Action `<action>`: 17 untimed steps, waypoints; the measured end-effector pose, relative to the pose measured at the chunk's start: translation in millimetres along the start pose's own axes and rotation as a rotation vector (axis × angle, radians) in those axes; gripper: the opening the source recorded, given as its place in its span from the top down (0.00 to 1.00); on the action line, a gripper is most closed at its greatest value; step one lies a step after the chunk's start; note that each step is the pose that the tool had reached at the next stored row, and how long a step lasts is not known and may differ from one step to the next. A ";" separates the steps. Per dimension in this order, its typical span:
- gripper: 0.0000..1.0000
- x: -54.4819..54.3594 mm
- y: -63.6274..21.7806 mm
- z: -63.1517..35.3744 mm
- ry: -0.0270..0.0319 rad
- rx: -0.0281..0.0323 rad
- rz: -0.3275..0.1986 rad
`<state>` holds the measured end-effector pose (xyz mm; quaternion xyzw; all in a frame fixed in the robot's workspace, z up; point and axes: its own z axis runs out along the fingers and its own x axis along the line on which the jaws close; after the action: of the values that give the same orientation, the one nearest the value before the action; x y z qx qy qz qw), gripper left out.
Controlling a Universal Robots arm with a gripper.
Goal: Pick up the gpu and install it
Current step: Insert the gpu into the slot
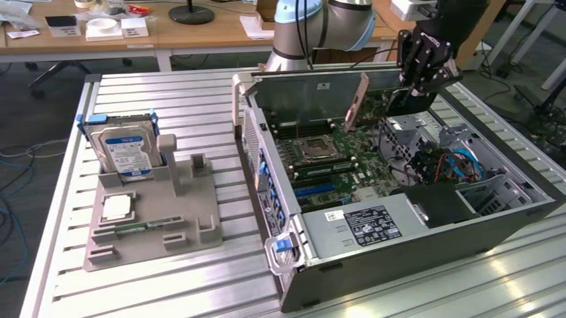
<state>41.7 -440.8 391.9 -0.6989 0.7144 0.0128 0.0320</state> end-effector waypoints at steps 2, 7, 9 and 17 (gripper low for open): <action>0.73 0.0 0.4 0.7 0.0005 0.0009 0.015; 0.73 0.1 0.7 0.9 0.0001 0.0014 0.022; 0.73 0.1 0.7 0.9 0.0001 0.0014 0.022; 0.73 0.1 0.7 0.9 0.0001 0.0014 0.022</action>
<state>41.0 -440.9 390.9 -0.6911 0.7220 0.0126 0.0323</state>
